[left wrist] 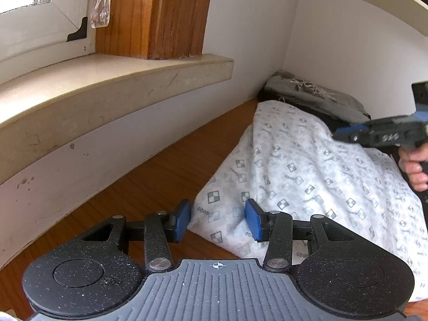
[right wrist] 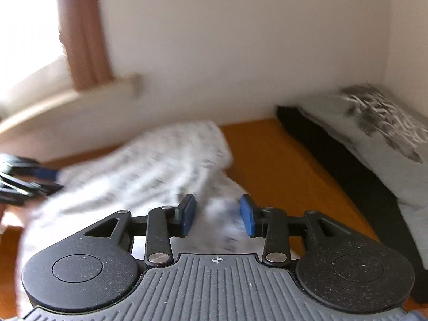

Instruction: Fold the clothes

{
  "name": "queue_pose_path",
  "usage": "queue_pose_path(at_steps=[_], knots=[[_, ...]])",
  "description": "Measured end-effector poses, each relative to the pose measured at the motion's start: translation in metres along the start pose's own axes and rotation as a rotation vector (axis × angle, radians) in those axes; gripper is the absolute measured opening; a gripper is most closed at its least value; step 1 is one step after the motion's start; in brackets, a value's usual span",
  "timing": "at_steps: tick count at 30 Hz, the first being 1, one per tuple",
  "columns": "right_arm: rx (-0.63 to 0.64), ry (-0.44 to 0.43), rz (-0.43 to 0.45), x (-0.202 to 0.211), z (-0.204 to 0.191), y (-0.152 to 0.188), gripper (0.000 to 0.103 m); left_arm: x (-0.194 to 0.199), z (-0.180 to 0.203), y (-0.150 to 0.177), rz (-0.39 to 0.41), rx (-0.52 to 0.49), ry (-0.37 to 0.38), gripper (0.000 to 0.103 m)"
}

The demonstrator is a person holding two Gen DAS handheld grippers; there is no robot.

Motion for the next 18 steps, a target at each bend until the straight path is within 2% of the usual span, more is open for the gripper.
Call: queue_pose_path(at_steps=[4,6,8,11,13,16,18], knots=[[-0.044,0.068,0.056,0.011,0.01,0.005,0.038,0.001,0.0,0.0,0.0,0.002,-0.001,0.049],[-0.013,0.095,0.066,0.018,0.005,0.006,0.038,0.001,0.0,0.0,0.0,0.003,-0.001,0.049],[0.008,0.09,0.083,0.025,-0.002,0.011,0.038,0.0,0.0,0.0,0.0,0.004,0.001,0.049],[0.052,0.051,0.061,0.029,-0.009,0.019,0.038,0.0,0.0,0.001,0.0,0.004,0.0,0.05],[0.057,0.088,0.048,0.024,-0.005,0.022,0.039,-0.001,0.0,0.001,0.0,0.004,-0.001,0.05],[-0.004,0.149,0.079,0.029,0.009,0.021,0.039,0.0,0.0,0.0,0.001,0.003,-0.002,0.05],[-0.009,0.139,0.115,0.041,0.006,0.024,0.038,0.0,-0.001,0.0,0.001,0.003,0.0,0.05]])
Point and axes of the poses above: each gripper's, at about its wrist camera, not at the fingertips, and x roughly against the way its jaws point, z to its right, y to its underside, the point moved 1 cm from there along -x, roughly the way its jaws point, and after that the axes turned 3 degrees about -y, right-handed, at the moved point
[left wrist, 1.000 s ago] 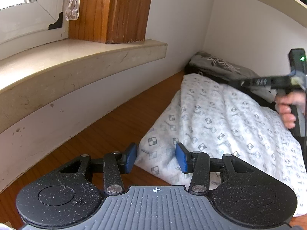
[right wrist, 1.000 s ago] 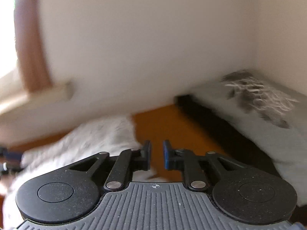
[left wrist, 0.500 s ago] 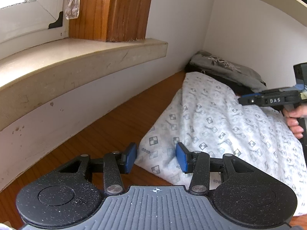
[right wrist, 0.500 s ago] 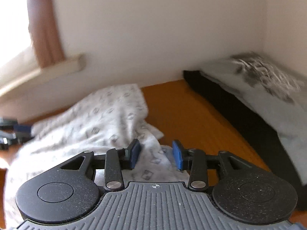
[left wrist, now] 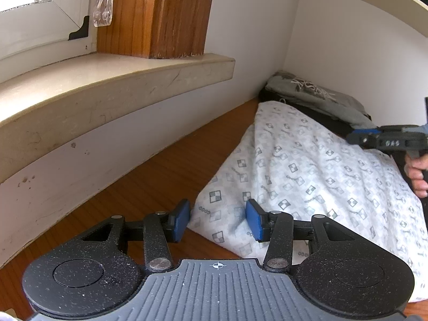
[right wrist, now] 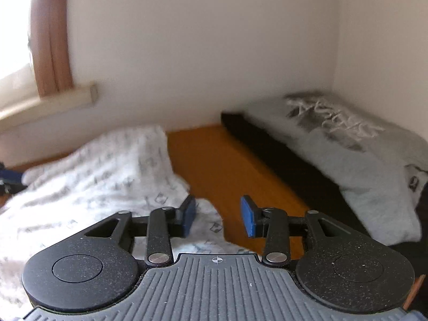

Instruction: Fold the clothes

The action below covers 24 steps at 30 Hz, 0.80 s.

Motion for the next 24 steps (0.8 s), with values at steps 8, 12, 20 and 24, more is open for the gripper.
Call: queue_pose_path(at_steps=[8,12,20,24], knots=[[0.111,-0.201,0.006,0.037,-0.077,0.024,0.039,0.003,-0.001,0.0,0.008,0.011,-0.005,0.05],[0.183,-0.257,0.004,0.049,-0.112,0.032,0.048,0.008,-0.007,-0.002,0.01,0.021,0.0,0.05],[0.305,-0.341,-0.041,0.059,-0.163,0.039,0.056,0.006,-0.01,-0.001,-0.001,0.009,0.001,0.05],[0.386,-0.341,-0.057,0.066,-0.188,0.054,0.064,0.004,-0.011,0.0,-0.004,0.017,0.005,0.05]])
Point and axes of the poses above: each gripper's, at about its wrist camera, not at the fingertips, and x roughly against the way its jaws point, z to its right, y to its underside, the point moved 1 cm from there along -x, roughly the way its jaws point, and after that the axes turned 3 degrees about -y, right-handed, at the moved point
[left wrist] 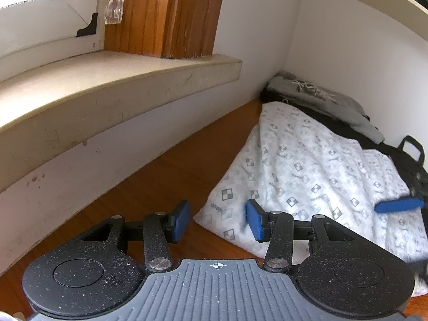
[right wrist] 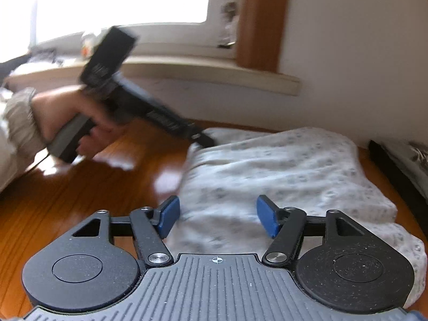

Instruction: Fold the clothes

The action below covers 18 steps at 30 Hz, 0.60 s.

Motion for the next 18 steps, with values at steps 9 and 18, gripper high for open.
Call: queue_pose_path(at_steps=[9,18], knots=[[0.165,0.102,-0.076,-0.004,-0.032,0.015,0.069,0.005,-0.003,0.004,-0.031,-0.027,0.035,0.051],[0.142,0.131,-0.071,0.004,-0.014,0.029,0.048,0.005,-0.002,0.008,-0.026,-0.016,0.077,0.052]])
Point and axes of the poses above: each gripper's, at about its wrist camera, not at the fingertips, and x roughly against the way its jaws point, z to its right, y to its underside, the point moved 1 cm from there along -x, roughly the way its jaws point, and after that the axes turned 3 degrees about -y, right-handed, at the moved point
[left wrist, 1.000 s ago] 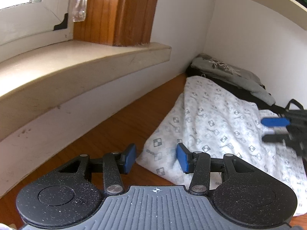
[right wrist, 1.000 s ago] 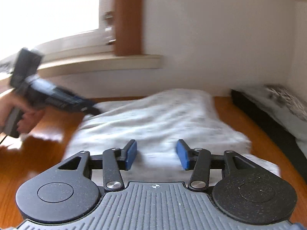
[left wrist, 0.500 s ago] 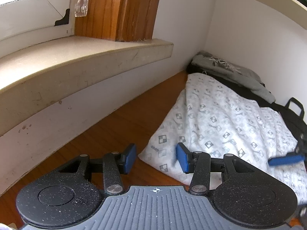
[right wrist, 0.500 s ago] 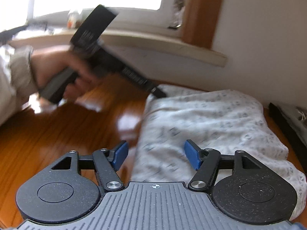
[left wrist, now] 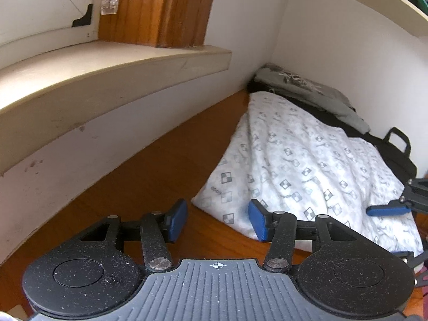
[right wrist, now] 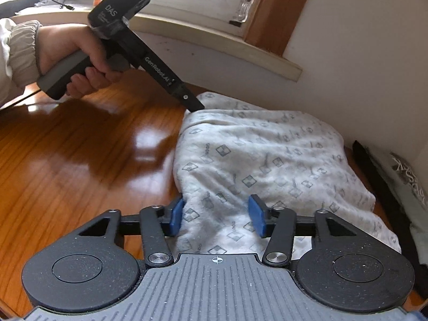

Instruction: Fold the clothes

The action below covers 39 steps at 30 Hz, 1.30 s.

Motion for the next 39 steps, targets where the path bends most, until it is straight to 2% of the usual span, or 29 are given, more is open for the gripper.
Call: queue_pose_path(at_steps=[1,2,4,9,11,13,15,19,21,23,25,26,27,28,29,31,35,39], knots=[[0.001,0.001,0.002,0.0,0.0,0.001,0.046,-0.001,0.001,0.0,0.006,0.002,0.007,0.045],[0.006,0.002,0.003,0.001,-0.001,0.002,0.045,-0.001,0.002,0.001,0.011,0.003,0.015,0.03],[0.015,0.003,0.006,0.001,-0.001,0.003,0.044,0.0,0.003,0.0,0.035,0.02,0.024,0.012],[0.035,-0.007,-0.012,0.003,0.0,0.008,0.021,0.018,-0.001,-0.01,0.11,0.047,0.0,0.008],[0.039,-0.013,-0.024,0.005,0.0,0.01,0.018,0.025,-0.004,-0.013,0.119,0.024,-0.055,0.003],[0.054,-0.007,-0.037,0.008,0.001,0.013,0.016,0.031,-0.012,-0.012,0.131,0.016,-0.189,0.0],[0.053,-0.005,-0.046,0.015,0.007,0.018,0.015,0.033,-0.026,-0.009,0.104,0.056,-0.156,0.0],[0.039,0.014,-0.058,0.024,0.02,0.026,0.015,0.034,-0.024,-0.008,0.071,0.068,-0.068,0.0],[0.04,0.063,-0.047,0.027,0.026,0.028,0.015,0.03,-0.01,-0.009,0.045,0.031,-0.003,0.005],[0.009,0.093,-0.021,0.03,0.034,0.029,0.015,0.03,0.004,-0.007,0.029,-0.015,0.027,0.021],[-0.01,0.12,0.011,0.032,0.04,0.029,0.015,0.029,0.018,-0.005,0.014,-0.06,0.051,0.03],[-0.015,0.132,0.025,0.033,0.041,0.028,0.015,0.028,0.024,-0.005,0.006,-0.081,0.062,0.03],[-0.016,0.137,0.037,0.034,0.043,0.027,0.015,0.028,0.031,-0.003,0.001,-0.105,0.064,0.03],[-0.018,0.14,0.048,0.035,0.044,0.026,0.015,0.029,0.038,-0.001,-0.002,-0.128,0.064,0.036],[-0.02,0.141,0.059,0.035,0.046,0.025,0.015,0.03,0.045,0.001,-0.006,-0.152,0.065,0.047],[-0.029,0.146,0.085,0.037,0.051,0.023,0.015,0.032,0.059,0.009,-0.017,-0.216,0.048,0.057],[-0.065,0.161,0.143,0.041,0.065,0.017,0.014,0.03,0.08,0.025,-0.034,-0.282,0.034,0.059],[-0.082,0.161,0.17,0.046,0.081,0.009,0.014,0.019,0.093,0.035,-0.037,-0.301,-0.002,0.059]])
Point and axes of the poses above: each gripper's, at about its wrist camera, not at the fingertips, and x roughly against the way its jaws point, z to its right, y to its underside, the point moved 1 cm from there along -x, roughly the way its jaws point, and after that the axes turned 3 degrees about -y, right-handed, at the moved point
